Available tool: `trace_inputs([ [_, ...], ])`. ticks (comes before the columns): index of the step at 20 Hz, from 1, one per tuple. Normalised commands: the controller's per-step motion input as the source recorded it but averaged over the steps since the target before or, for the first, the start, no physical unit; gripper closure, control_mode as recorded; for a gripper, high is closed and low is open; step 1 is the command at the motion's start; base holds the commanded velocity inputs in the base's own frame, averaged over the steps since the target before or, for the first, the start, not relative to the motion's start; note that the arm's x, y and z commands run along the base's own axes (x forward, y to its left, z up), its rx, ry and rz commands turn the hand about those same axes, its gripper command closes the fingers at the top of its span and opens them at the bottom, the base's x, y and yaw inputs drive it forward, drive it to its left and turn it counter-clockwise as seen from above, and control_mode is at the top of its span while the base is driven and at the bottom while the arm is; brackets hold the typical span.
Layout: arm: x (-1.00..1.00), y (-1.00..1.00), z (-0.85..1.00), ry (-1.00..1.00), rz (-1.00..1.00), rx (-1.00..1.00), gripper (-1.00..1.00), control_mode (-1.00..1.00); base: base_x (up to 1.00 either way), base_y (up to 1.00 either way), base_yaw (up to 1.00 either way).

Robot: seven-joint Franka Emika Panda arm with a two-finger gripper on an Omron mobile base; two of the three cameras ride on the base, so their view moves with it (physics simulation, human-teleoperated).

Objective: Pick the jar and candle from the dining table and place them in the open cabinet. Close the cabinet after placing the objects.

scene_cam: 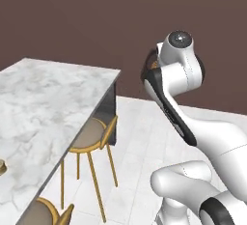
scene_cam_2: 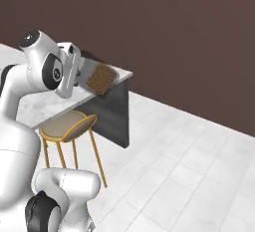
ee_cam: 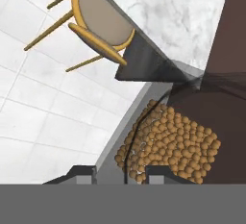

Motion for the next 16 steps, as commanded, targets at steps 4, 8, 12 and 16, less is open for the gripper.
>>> trace_inputs([
  [4,0.0,0.0,0.0,0.0,0.0,0.0,1.0,1.0,0.1,-0.47,-0.46],
  [8,0.0,0.0,0.0,0.0,0.0,0.0,1.0,1.0,0.18,-0.45,-0.46],
  [12,0.0,0.0,0.0,0.0,0.0,0.0,1.0,1.0,0.23,-0.41,-0.48],
  [16,0.0,0.0,0.0,0.0,0.0,0.0,1.0,1.0,0.24,-0.3,-0.48],
])
